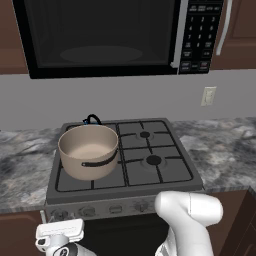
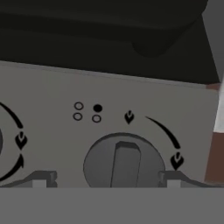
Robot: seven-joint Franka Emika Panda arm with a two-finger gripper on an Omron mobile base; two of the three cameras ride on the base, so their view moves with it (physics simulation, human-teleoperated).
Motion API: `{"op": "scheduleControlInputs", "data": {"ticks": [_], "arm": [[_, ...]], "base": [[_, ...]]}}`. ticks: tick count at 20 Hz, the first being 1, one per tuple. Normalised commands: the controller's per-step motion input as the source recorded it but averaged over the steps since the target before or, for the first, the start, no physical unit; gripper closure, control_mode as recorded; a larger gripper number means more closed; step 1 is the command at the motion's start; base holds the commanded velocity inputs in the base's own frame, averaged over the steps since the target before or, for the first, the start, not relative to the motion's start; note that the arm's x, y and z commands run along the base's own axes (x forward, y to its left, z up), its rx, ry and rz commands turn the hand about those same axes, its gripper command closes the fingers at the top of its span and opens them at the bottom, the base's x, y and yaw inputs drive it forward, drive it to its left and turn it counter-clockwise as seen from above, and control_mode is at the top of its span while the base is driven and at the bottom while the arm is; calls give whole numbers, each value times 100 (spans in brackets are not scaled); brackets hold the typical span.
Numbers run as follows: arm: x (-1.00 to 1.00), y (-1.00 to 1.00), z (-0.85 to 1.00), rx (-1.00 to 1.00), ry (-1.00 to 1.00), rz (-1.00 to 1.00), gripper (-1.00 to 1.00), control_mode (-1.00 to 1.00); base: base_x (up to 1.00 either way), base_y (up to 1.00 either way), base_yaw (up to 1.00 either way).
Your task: Pick the kettle from the cabinet and place it on a stove burner. Then pick the pot from the counter and place it on another stove burner. Finally, turn both burners on.
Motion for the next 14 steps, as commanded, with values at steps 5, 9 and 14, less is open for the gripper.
{"op": "scheduleControlInputs", "data": {"ticks": [5,9,14], "arm": [[4,8,0,0,0,0,-100,-100],[2,0,0,0,0,0,-100,-100],[2,0,0,0,0,0,100,-100]], "base": [[0,0,0],[0,0,0],[0,0,0]]}}
